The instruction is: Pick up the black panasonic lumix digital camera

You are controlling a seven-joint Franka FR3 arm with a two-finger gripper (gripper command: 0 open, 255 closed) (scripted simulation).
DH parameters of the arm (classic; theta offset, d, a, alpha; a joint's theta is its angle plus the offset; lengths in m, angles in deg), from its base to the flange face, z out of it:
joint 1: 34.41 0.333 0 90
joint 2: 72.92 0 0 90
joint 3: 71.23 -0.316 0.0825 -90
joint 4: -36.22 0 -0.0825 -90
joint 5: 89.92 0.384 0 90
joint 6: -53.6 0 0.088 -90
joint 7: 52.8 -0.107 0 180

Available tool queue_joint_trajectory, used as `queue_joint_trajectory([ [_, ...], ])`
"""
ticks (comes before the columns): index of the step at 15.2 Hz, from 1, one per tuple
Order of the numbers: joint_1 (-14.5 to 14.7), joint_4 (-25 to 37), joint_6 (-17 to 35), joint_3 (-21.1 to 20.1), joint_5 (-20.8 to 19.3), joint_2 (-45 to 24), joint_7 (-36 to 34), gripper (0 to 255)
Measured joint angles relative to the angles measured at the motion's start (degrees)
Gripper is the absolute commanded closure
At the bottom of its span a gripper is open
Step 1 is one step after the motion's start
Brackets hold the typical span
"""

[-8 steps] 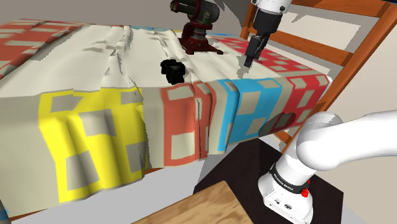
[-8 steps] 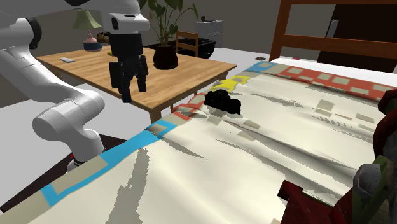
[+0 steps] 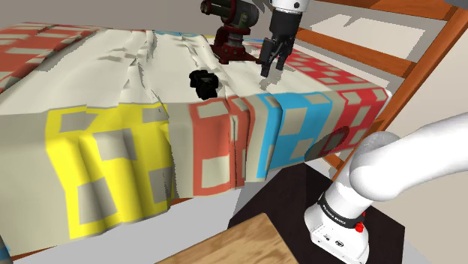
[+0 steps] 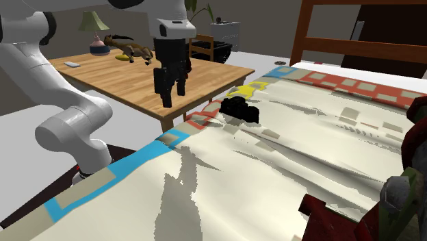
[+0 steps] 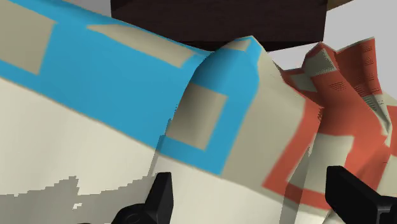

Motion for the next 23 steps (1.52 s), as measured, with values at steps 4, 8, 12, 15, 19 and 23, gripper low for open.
queue_joint_trajectory([
  [4,0.1,5.9,0.8,-2.8,2.8,-8.3,-6.6,0],
  [8,0.2,14.0,0.4,-5.0,4.7,-17.3,-12.9,0],
  [12,0.4,22.2,0.4,-6.5,6.0,-26.5,-18.7,0],
  [15,0.8,30.0,-0.7,-7.3,6.5,-33.9,-23.0,0],
  [19,1.2,32.4,0.0,-7.6,6.8,-37.4,-25.1,0],
  [23,1.2,29.3,3.0,-7.6,6.9,-37.3,-24.8,0],
])
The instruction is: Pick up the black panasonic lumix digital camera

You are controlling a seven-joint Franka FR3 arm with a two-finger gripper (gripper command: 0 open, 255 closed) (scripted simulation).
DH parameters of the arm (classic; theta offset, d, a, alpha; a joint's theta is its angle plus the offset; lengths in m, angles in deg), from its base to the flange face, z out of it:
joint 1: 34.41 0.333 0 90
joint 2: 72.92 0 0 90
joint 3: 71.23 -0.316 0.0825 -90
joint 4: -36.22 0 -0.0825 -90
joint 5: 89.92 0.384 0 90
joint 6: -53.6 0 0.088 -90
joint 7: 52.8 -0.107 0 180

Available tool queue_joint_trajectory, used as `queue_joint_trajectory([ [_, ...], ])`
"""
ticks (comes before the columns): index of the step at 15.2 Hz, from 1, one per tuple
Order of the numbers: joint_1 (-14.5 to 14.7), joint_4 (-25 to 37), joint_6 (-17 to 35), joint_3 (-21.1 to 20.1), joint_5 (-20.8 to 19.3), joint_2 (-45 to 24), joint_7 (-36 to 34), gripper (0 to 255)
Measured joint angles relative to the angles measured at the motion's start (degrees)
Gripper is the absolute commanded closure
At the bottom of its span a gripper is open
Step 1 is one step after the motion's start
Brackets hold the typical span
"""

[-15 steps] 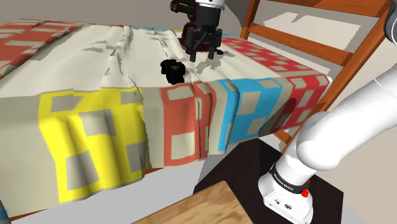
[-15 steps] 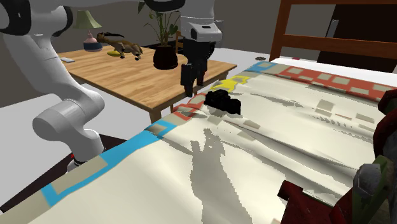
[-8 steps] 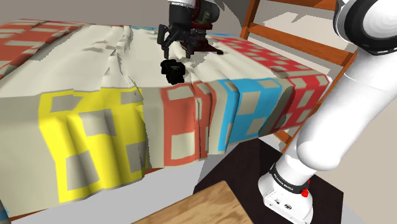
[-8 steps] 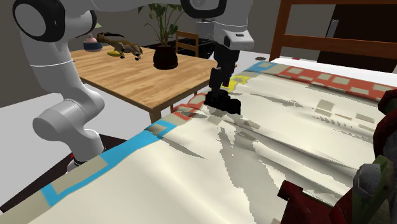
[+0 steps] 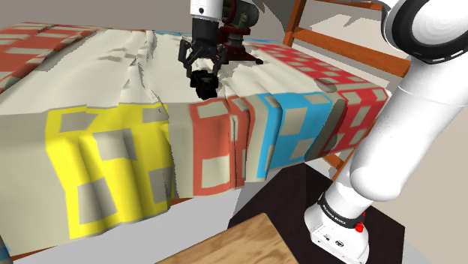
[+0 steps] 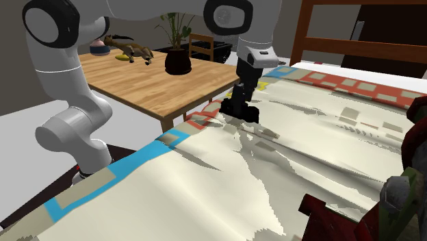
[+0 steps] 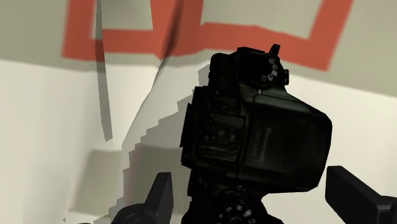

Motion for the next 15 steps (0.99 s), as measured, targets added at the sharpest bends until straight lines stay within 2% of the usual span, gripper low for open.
queue_joint_trajectory([
  [1,0.0,-0.5,0.6,0.0,0.0,-0.1,0.0,0],
  [2,0.0,-0.9,0.9,0.0,0.0,0.0,0.0,255],
  [12,0.0,-1.1,1.2,0.0,0.0,0.1,0.0,255],
  [15,0.0,0.2,-0.2,0.0,0.0,0.0,0.0,255],
])
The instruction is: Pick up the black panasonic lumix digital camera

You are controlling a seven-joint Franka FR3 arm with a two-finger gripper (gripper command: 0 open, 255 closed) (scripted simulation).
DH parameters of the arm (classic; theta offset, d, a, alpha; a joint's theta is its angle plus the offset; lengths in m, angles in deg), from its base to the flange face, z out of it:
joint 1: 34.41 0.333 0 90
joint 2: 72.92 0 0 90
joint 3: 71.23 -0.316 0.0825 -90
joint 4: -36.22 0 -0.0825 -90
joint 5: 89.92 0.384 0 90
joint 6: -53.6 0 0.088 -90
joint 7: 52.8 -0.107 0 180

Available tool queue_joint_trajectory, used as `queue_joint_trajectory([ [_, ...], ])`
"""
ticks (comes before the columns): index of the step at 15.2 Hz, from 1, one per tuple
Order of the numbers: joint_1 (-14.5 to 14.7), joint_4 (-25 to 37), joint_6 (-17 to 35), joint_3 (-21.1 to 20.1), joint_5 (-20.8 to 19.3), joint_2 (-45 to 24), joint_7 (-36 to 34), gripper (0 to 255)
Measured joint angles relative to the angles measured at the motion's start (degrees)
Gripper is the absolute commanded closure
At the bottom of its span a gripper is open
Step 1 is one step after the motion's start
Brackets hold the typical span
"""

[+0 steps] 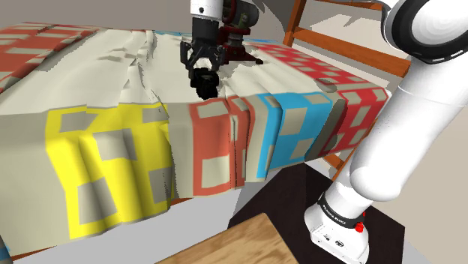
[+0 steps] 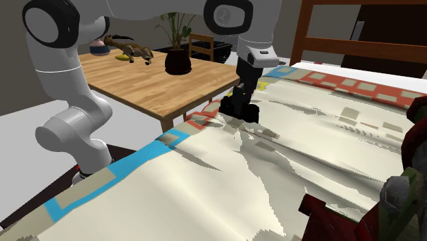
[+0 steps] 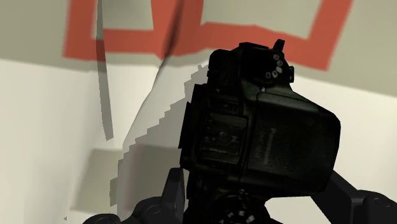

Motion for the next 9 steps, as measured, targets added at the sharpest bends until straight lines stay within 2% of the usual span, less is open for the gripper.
queue_joint_trajectory([
  [9,0.1,8.4,-7.2,-0.1,-0.2,-1.2,-1.0,255],
])
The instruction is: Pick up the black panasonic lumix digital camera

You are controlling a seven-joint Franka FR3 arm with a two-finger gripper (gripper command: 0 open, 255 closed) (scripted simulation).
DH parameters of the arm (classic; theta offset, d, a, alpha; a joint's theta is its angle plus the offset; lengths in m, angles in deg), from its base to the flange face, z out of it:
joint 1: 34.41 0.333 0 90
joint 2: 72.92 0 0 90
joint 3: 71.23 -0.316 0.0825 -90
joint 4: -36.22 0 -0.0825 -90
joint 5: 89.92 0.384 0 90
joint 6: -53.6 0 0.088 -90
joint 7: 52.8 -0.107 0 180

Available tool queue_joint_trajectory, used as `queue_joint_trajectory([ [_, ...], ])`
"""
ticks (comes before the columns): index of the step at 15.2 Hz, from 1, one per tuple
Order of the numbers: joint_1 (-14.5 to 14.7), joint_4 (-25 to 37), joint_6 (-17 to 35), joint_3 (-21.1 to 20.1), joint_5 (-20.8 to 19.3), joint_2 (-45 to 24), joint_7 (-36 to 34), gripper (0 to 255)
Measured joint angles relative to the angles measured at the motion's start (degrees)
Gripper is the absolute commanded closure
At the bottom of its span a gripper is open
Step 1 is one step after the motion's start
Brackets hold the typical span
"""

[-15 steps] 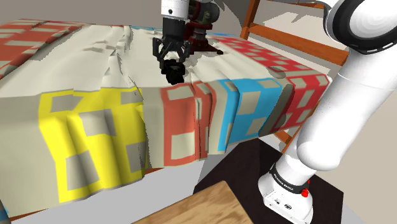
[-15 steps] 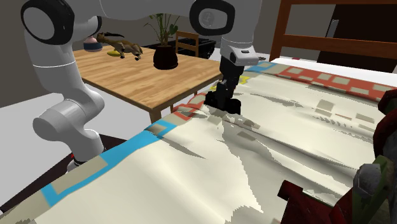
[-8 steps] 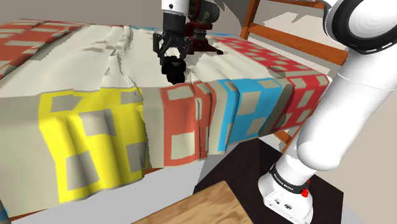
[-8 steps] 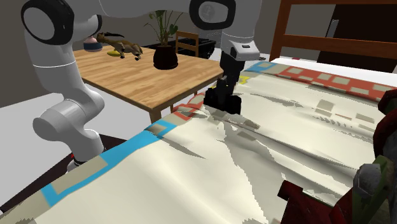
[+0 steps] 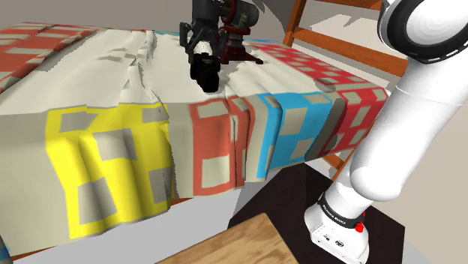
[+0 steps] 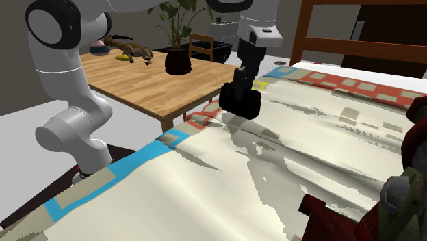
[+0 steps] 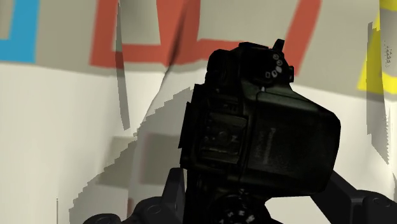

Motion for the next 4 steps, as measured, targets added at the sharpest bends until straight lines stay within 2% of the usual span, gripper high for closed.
queue_joint_trajectory([
  [4,0.1,4.0,-3.0,0.0,-0.2,-0.9,-0.4,255],
])
